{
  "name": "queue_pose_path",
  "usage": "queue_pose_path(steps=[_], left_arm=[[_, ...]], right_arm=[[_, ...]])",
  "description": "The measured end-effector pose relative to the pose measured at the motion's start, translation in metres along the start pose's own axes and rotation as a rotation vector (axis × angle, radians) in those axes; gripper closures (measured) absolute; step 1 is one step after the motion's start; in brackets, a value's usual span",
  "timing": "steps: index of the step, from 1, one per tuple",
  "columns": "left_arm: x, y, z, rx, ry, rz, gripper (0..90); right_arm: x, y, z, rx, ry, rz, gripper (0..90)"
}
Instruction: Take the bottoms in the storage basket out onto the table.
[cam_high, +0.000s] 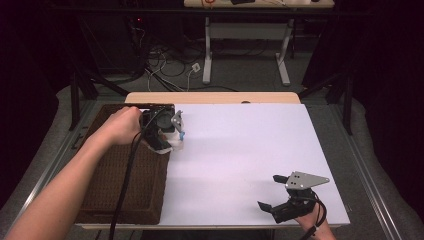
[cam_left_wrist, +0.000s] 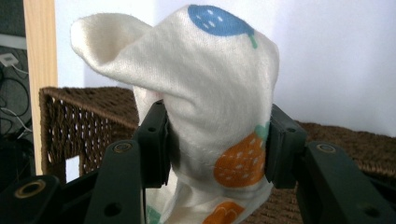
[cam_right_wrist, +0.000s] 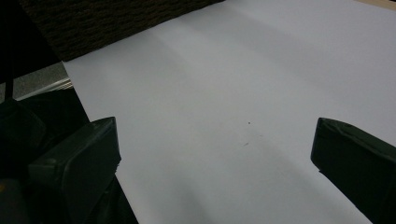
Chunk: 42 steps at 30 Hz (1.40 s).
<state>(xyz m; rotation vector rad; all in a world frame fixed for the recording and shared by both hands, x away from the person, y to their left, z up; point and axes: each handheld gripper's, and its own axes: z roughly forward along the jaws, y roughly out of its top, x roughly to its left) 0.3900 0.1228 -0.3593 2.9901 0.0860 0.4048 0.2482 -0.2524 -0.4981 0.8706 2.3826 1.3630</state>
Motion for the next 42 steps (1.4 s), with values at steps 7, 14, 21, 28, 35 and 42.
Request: queue_pose_path(steps=[7,14,21,28,35,42], left_arm=[[-0.001,0.009,0.003,-0.017,-0.002,0.015,51.4],[-0.003,0.015,0.006,-0.031,-0.003,0.020,51.4],[-0.004,0.019,0.009,-0.051,-0.001,0.019,51.3],[-0.005,0.025,0.013,-0.070,-0.004,0.021,51.2],[-0.006,0.029,0.017,-0.082,-0.009,0.020,51.2],[-0.008,0.032,0.021,-0.103,-0.012,0.000,51.2]], right_arm=[[0.000,0.000,0.000,-0.003,0.002,-0.003,0.8],[0.000,0.000,0.000,-0.001,0.003,-0.001,0.8],[0.000,0.000,0.000,-0.003,0.004,-0.001,0.8],[0.000,0.000,0.000,0.004,0.006,-0.001,0.8],[0.000,0.000,0.000,-0.002,0.003,0.002,0.8],[0.000,0.000,0.000,-0.002,0.004,0.002,0.8]])
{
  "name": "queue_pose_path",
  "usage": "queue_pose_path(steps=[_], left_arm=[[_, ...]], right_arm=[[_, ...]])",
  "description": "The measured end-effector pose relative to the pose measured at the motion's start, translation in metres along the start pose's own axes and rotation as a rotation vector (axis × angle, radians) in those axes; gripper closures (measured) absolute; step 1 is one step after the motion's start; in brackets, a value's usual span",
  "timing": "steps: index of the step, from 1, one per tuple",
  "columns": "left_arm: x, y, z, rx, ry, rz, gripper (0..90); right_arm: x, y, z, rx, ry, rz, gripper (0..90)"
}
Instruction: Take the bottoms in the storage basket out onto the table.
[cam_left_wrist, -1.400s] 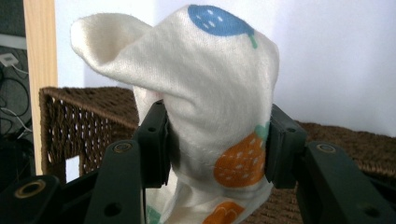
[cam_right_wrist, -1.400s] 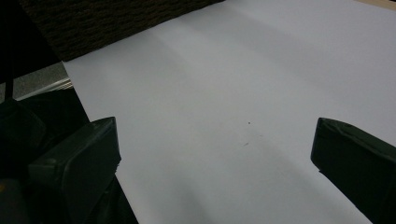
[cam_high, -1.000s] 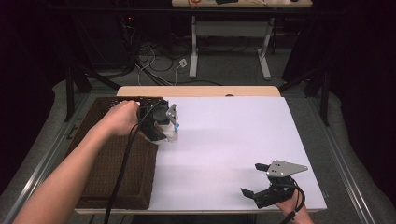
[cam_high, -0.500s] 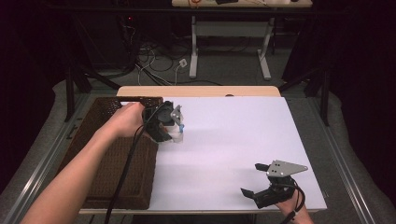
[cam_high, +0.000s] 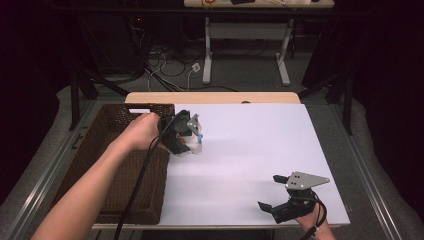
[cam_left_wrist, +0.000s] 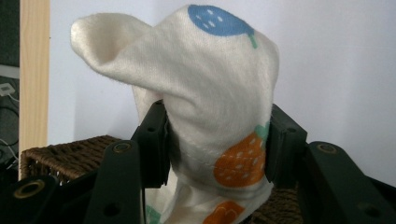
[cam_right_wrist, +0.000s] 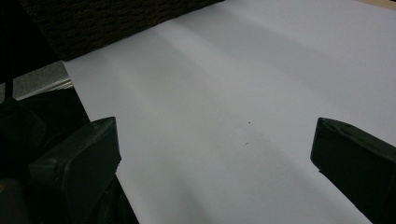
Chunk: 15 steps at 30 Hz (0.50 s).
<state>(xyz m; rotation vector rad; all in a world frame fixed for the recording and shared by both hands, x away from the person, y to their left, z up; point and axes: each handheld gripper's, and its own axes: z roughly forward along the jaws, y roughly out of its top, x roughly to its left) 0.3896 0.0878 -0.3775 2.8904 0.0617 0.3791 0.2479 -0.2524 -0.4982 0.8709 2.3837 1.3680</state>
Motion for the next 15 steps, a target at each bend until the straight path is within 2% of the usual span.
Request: queue_pose_path(steps=[15], left_arm=[[-0.006,0.005,0.013,-0.031,-0.001,-0.006,51.2]], right_arm=[[0.000,0.000,0.000,0.000,-0.001,0.002,0.9]])
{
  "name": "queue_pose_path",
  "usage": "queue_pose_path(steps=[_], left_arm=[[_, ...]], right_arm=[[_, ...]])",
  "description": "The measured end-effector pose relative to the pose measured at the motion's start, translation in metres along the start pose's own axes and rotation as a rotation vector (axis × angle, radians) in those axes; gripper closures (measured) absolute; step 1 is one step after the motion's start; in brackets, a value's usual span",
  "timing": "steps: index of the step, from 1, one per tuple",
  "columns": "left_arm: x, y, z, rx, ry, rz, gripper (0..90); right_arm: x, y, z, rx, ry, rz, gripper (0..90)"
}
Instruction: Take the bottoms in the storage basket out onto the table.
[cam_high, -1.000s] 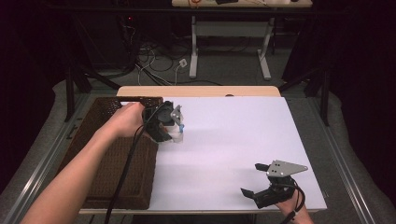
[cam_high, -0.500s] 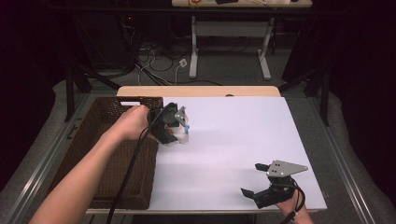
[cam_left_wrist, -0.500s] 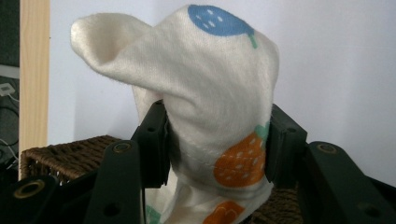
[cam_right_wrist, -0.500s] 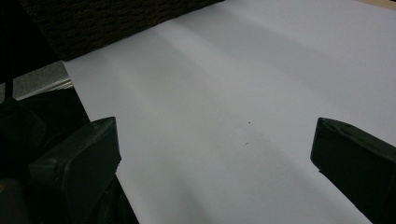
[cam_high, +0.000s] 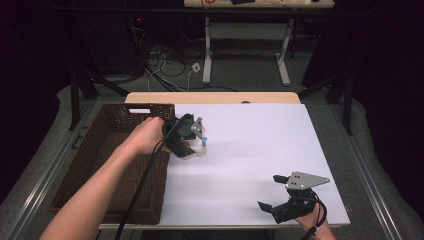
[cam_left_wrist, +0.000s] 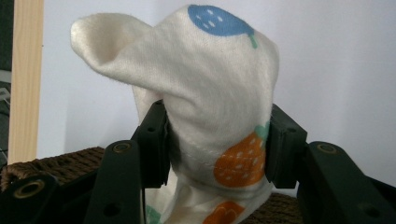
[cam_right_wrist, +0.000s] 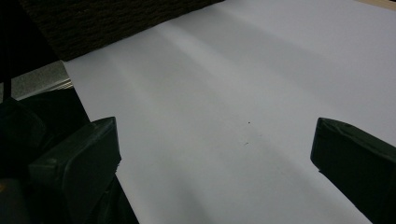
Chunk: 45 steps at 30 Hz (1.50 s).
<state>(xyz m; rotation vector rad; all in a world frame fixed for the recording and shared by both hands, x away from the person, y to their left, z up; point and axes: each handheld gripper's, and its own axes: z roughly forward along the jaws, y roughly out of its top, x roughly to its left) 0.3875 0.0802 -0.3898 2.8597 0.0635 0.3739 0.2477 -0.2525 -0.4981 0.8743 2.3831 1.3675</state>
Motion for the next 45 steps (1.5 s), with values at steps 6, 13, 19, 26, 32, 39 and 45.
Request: queue_pose_path(steps=[6,13,19,26,32,39,45], left_arm=[[-0.003,0.000,0.005,-0.015,0.000,-0.017,51.2],[-0.004,0.002,0.009,-0.040,0.009,-0.021,51.2],[-0.007,0.003,0.015,-0.052,0.006,-0.026,51.2],[-0.009,0.003,0.018,-0.062,0.018,-0.032,51.2],[-0.010,0.004,0.020,-0.070,0.016,-0.039,51.2],[-0.012,0.004,0.026,-0.095,0.014,-0.053,51.1],[-0.013,0.004,0.030,-0.114,0.008,-0.060,51.1]], right_arm=[[0.000,0.000,0.000,-0.001,0.000,0.001,0.8],[0.000,0.000,0.000,0.004,0.002,0.000,0.8],[0.000,0.000,0.001,-0.006,0.000,0.002,0.9],[-0.001,0.000,0.000,-0.002,0.001,0.006,0.9],[-0.001,0.000,0.000,-0.002,-0.001,0.005,0.9],[-0.002,-0.001,0.001,-0.004,0.000,0.010,0.9],[0.001,0.000,0.001,0.001,0.004,0.001,0.9]])
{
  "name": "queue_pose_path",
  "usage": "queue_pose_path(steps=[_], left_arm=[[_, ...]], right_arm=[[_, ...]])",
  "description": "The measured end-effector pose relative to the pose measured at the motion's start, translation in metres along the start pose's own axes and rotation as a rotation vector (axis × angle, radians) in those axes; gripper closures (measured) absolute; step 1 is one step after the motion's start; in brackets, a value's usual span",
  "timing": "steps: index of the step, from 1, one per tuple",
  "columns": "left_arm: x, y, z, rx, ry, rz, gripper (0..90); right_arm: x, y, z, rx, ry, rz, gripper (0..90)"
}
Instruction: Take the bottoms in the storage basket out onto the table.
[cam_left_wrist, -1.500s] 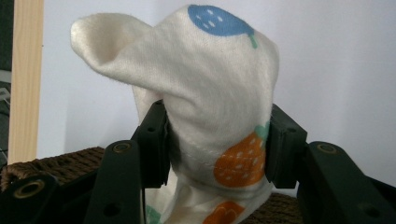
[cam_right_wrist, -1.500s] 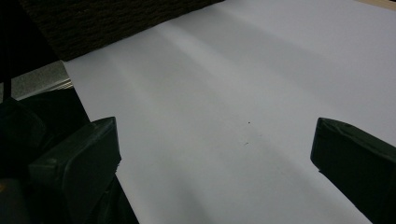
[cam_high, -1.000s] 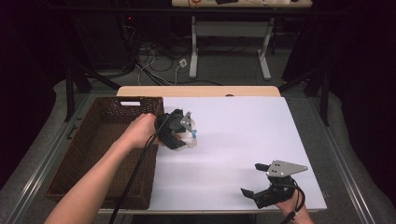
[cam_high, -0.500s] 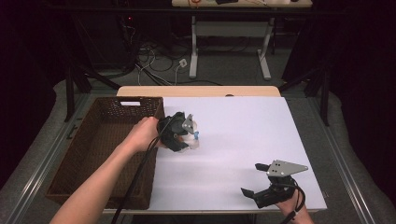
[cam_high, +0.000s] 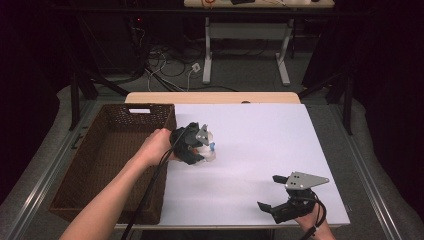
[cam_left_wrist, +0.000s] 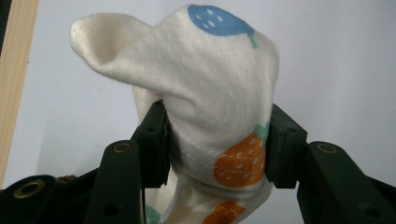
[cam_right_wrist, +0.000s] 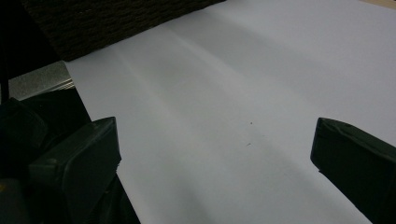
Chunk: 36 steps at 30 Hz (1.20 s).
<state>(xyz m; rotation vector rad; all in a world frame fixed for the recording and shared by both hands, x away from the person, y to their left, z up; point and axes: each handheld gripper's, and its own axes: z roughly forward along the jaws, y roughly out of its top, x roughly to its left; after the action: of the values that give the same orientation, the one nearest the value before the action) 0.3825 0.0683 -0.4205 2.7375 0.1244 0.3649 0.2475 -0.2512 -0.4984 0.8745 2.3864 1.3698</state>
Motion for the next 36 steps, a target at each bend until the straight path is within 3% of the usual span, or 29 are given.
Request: queue_pose_path(steps=[36], left_arm=[[-0.003,0.004,0.014,-0.061,-0.022,-0.049,51.2]], right_arm=[[0.000,0.000,0.002,-0.001,0.006,0.001,0.9]])
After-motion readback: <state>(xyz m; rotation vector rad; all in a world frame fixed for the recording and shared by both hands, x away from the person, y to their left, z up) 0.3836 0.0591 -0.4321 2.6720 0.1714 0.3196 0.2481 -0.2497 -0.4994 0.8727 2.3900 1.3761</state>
